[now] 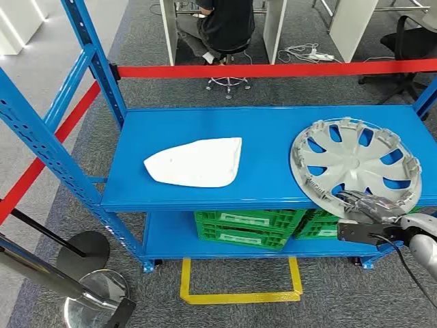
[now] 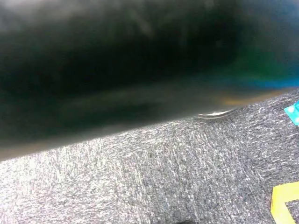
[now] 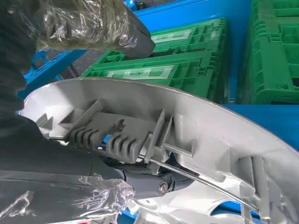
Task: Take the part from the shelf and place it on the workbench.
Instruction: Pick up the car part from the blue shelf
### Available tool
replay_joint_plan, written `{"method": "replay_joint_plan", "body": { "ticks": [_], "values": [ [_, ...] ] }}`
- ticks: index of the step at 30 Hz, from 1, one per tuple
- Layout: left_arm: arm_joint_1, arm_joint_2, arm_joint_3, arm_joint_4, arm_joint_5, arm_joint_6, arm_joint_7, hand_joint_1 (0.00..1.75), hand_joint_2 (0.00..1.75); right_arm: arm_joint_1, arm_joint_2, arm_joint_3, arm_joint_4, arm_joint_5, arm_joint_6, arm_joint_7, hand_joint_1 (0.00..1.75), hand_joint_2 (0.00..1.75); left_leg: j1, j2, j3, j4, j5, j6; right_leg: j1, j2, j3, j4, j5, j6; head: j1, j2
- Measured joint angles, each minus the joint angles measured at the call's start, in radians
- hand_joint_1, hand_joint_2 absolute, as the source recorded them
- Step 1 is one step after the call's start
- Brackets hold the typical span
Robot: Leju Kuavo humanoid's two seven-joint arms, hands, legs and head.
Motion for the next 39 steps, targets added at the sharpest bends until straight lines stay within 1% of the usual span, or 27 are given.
{"method": "replay_joint_plan", "body": {
  "ticks": [2,3,4,5,7,8,9,10,12,18,27,36,39],
  "values": [
    [0.0,0.0,0.0,0.0,0.0,0.0,0.0,0.0,0.0,-0.006,0.0,0.009,0.005,0.003,0.0,0.003,0.01,1.75,0.0,0.0,0.001,0.0,0.0,0.0,0.0,0.0,0.0,0.0,0.0,0.0,0.0,0.0],
    [0.0,0.0,0.0,0.0,0.001,0.0,0.0,0.0,0.0,-0.012,-0.001,0.017,0.009,0.006,0.0,0.007,0.06,1.75,0.0,0.001,0.001,0.0,0.0,0.0,0.0,0.0,0.001,0.0,0.0,0.0,0.0,0.0],
    [0.0,0.0,0.0,0.0,0.001,0.0,0.0,0.0,0.0,-0.017,-0.002,0.024,0.013,0.009,0.0,0.01,0.19,1.75,0.0,0.001,0.001,0.0,0.0,0.0,0.0,0.0,0.001,0.0,0.0,0.0,0.0,0.0],
    [0.0,0.0,0.0,0.0,0.001,0.0,0.0,0.0,0.0,-0.022,-0.003,0.031,0.016,0.013,0.0,0.013,0.45,1.75,0.0,0.001,0.002,0.0,0.0,0.0,0.0,0.0,0.002,0.0,0.0,0.0,0.0,0.0],
    [0.0,0.0,0.0,0.0,0.002,0.0,0.0,0.0,0.0,-0.028,-0.004,0.043,0.022,0.021,-0.006,0.019,1.14,1.75,0.0,0.001,0.002,0.0,0.0,0.001,0.0,0.0,0.003,-0.001,0.001,0.001,0.0,0.0],
    [0.0,0.0,0.0,0.0,0.002,0.001,0.0,0.0,0.0,-0.03,-0.004,0.048,0.025,0.026,-0.011,0.023,1.39,1.75,0.0,0.001,0.003,0.0,0.001,0.001,0.0,0.0,0.003,-0.001,0.002,0.002,0.0,0.0],
    [0.0,0.0,0.0,0.0,0.003,0.001,0.0,0.0,0.0,-0.032,-0.004,0.053,0.028,0.031,-0.018,0.028,1.53,1.75,0.0,0.001,0.003,0.0,0.001,0.001,0.0,0.0,0.004,-0.002,0.002,0.003,0.0,0.0],
    [0.0,0.0,0.0,0.0,0.004,0.002,0.0,0.0,0.0,-0.034,-0.004,0.058,0.032,0.036,-0.024,0.031,1.59,1.75,0.0,0.001,0.003,0.0,0.001,0.002,0.0,0.0,0.004,-0.003,0.003,0.004,0.0,0.0],
    [0.0,0.0,0.0,0.0,0.006,0.002,0.0,0.0,0.0,-0.039,-0.004,0.066,0.039,0.044,-0.037,0.036,1.66,1.75,0.0,0.001,0.003,0.0,0.002,0.003,0.0,0.0,0.005,-0.003,0.004,0.005,0.0,0.0],
    [0.001,-0.002,0.0,0.0,0.01,0.005,0.0,0.0,0.0,-0.05,-0.004,0.073,0.051,0.058,-0.066,0.049,1.74,1.75,0.0,-0.001,0.004,0.0,0.004,0.005,0.0,-0.002,0.008,-0.006,0.005,0.006,0.0,0.0],
    [0.001,-0.002,0.0,0.0,0.018,0.006,-0.002,0.0,0.0,-0.049,-0.004,0.073,0.058,0.067,-0.092,0.055,1.75,1.75,0.0,-0.001,0.004,0.0,0.003,0.005,0.0,-0.002,0.009,-0.006,0.005,0.006,0.0,0.0],
    [0.005,-0.002,0.001,0.0,0.027,0.008,-0.007,0.0,0.0,-0.028,0.001,0.056,0.051,0.084,-0.158,0.07,1.75,1.75,0.0,-0.001,0.003,0.0,0.003,0.005,0.0,-0.002,0.009,-0.006,0.005,0.006,0.0,0.0],
    [0.007,-0.002,0.002,0.0,0.03,0.008,-0.01,0.0,0.0,-0.02,0.006,0.046,0.046,0.086,-0.165,0.071,1.75,1.75,0.0,-0.001,0.003,0.0,0.003,0.005,0.0,-0.002,0.009,-0.006,0.005,0.006,0.0,0.0]
  ]
}}
